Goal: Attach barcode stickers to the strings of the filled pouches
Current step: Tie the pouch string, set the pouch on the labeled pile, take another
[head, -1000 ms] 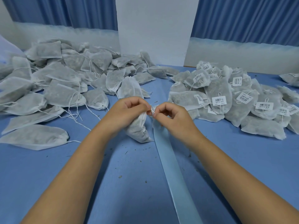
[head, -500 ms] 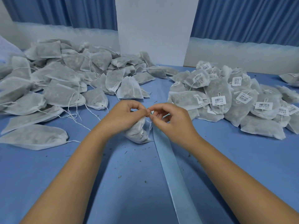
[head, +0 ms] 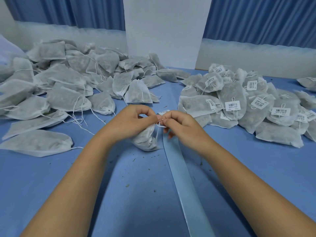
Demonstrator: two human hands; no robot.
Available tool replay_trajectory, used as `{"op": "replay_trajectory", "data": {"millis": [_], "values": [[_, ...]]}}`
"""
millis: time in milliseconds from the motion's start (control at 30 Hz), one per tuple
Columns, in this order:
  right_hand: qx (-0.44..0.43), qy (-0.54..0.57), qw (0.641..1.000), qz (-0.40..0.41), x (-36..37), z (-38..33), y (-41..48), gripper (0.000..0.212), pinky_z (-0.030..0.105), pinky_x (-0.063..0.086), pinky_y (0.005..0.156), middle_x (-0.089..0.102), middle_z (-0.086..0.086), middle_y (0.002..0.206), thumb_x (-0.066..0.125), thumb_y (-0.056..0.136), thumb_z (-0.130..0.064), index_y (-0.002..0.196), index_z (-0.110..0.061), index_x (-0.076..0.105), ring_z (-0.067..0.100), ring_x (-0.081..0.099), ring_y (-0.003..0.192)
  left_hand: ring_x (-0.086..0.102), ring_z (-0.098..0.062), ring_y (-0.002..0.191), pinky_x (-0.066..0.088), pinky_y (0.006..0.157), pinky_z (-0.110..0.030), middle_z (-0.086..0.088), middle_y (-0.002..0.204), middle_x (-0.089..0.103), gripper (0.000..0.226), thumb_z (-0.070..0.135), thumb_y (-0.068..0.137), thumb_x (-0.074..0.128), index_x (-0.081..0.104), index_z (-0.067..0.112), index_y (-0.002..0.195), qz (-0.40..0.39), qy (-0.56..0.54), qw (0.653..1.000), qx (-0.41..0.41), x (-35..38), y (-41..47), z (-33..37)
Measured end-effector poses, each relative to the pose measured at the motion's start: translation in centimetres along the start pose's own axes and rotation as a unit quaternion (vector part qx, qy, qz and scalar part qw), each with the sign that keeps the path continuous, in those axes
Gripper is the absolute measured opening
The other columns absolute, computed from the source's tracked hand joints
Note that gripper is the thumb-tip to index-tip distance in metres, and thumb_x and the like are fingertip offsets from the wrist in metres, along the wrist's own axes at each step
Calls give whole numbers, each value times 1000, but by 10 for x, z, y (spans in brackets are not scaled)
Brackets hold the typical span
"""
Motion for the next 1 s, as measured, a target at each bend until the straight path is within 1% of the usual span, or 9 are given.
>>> {"op": "replay_trajectory", "data": {"millis": [133, 233, 333, 433, 567, 700, 867, 933, 1000], "values": [[23, 34, 999, -7, 0, 4, 1, 24, 22, 49, 62, 64, -6, 79, 52, 95, -5, 78, -15, 65, 6, 59, 68, 31, -3, 44, 25, 44, -12, 20, 49, 52, 14, 25, 93, 67, 71, 16, 83, -2, -9, 999, 35, -1, -1, 6], [17, 43, 999, -4, -1, 4, 1, 21, 21, 51, 65, 67, -8, 75, 57, 93, -6, 77, -15, 67, 6, 61, 69, 38, -15, 58, 30, 55, -25, 5, 62, 55, 17, 30, 92, 67, 73, 17, 82, -4, -4, 999, 41, -3, -1, 5], [-12, 42, 999, 7, -5, 0, 0, 12, 23, 53, 69, 68, -6, 72, 64, 90, -3, 83, -12, 68, 9, 63, 69, 40, -5, 57, 32, 52, -16, 7, 62, 51, 22, 32, 94, 64, 73, 16, 82, -18, -3, 999, 35, -3, 1, 2], [-56, 23, 998, 31, -11, -8, -1, 21, 34, 52, 76, 66, 3, 76, 65, 86, 5, 88, -15, 62, 20, 61, 72, 36, -1, 52, 29, 48, -11, 11, 58, 46, 24, 32, 96, 61, 72, 19, 78, -23, -11, 999, 20, -3, 2, -2], [-125, -74, 987, 69, -14, -20, -7, 28, 19, 48, 68, 68, -6, 80, 64, 84, 6, 79, -21, 66, 10, 62, 72, 36, 3, 43, 28, 43, -7, 20, 49, 43, 25, 30, 98, 58, 69, 19, 79, -32, -13, 999, 20, 0, 2, -2], [-171, -133, 970, 113, -14, -27, -11, 19, 20, 53, 70, 71, 3, 85, 67, 82, 5, 83, -12, 74, 12, 65, 73, 42, 3, 54, 32, 52, -8, 16, 60, 53, 25, 34, 96, 59, 72, 23, 78, -27, -27, 999, 15, -1, 3, -3], [-149, -92, 977, 122, -15, -22, -11, 4, 18, 53, 69, 73, 5, 84, 76, 80, -6, 82, -10, 77, 14, 68, 73, 32, -2, 48, 26, 46, -13, 12, 53, 41, 27, 37, 94, 62, 76, 20, 78, -15, -40, 999, 0, -2, 3, -6], [-133, -75, 980, 130, -16, -20, -11, 6, 17, 52, 69, 73, 2, 81, 82, 77, -13, 80, -11, 77, 13, 68, 72, 38, -7, 57, 29, 52, -18, 1, 64, 49, 29, 39, 93, 63, 75, 15, 83, -18, -38, 999, -3, -1, 4, -7], [-121, -75, 981, 135, -16, -17, -11, 7, 16, 52, 70, 74, -1, 80, 83, 76, -14, 80, -12, 77, 10, 68, 72, 40, -4, 55, 32, 52, -13, -1, 68, 53, 30, 38, 93, 64, 76, 12, 86, -18, -33, 999, -2, 0, 4, -7]]}}
Point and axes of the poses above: each hand's wrist, its own y-axis towards the middle knuckle, its own x-axis out of the palm, z = x × y, the point moved 9 cm from there along y, towards the middle knuckle
